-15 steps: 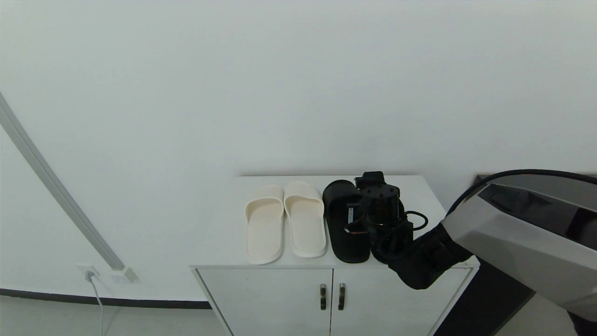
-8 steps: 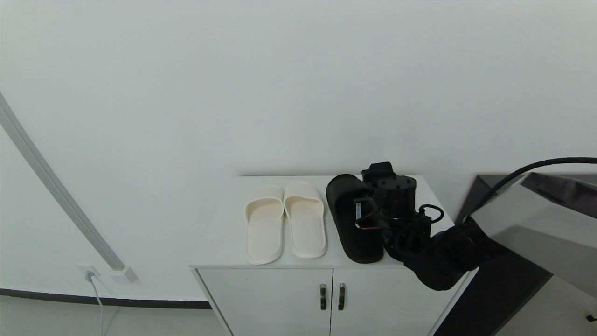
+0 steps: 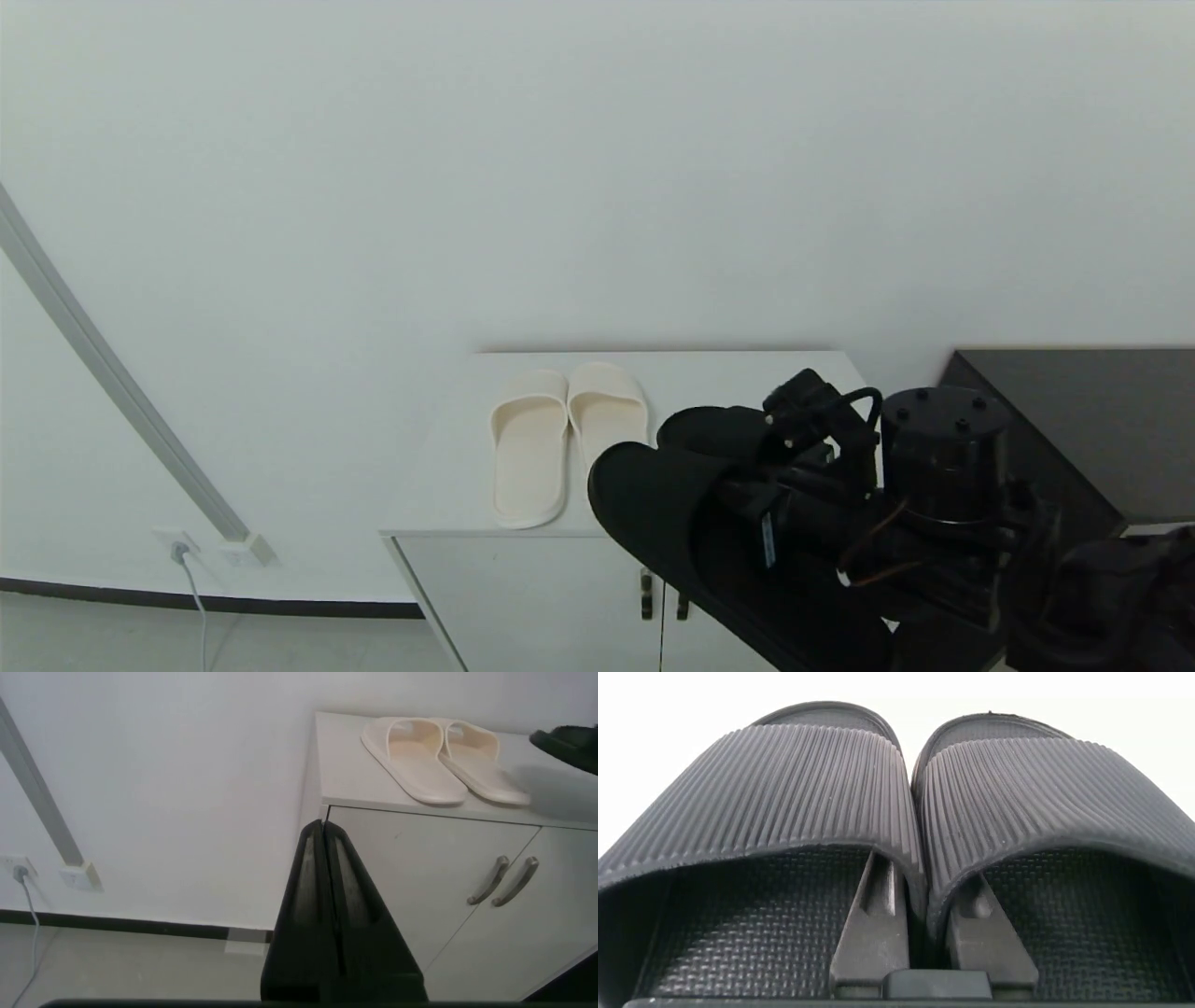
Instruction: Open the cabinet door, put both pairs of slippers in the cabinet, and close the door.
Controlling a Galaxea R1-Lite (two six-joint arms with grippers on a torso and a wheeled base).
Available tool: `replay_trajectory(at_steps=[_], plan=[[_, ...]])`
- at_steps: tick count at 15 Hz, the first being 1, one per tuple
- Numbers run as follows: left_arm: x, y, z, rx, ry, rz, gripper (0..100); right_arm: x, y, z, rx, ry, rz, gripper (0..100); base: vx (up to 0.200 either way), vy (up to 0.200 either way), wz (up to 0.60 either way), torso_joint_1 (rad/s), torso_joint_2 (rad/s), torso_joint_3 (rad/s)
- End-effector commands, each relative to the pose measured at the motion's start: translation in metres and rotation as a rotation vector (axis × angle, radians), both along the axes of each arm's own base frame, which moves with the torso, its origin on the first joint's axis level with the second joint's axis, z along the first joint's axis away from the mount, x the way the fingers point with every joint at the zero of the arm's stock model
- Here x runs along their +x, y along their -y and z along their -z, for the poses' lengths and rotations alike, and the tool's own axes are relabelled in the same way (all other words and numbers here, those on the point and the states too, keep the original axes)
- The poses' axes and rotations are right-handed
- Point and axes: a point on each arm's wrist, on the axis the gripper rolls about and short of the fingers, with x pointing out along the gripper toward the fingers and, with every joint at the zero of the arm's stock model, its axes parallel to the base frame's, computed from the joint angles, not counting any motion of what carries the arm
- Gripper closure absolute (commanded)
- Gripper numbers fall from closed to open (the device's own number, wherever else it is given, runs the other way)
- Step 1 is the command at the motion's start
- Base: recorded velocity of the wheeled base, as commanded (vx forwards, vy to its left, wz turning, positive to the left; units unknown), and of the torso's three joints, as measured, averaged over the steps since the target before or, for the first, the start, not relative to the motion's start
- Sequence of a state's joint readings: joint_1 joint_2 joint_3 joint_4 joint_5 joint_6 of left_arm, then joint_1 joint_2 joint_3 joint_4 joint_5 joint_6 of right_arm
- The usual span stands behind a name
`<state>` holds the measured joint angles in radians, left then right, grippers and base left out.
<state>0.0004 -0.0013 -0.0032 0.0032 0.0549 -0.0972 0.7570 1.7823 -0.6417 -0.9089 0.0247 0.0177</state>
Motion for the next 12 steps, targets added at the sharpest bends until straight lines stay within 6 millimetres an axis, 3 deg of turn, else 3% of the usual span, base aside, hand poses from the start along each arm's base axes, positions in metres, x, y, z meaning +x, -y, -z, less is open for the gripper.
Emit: replay_trajectory(at_steps=[1,8,12], plan=[[0.0001,0.0,0.0,-0.001,-0.001,-0.001,100,-0.0198,0.0134,-0.0117,0.016,0.006,-0.038,100,0.0,0.0,0.0,0.0,0.0,0.0],[0.0001,0.0,0.0,0.001,-0.001,-0.001,100,-0.0273,0.0189,-0.0143,0.006,-0.021,-0.075,100,0.0,0.0,0.0,0.0,0.0,0.0],[0.0001,0.0,0.0,-0.001,-0.001,0.0,100,-0.0289,0.0199,-0.0113,-0.003,-0.029,-0.076,100,-0.2,0.0,0.0,0.007,0.0,0.002]])
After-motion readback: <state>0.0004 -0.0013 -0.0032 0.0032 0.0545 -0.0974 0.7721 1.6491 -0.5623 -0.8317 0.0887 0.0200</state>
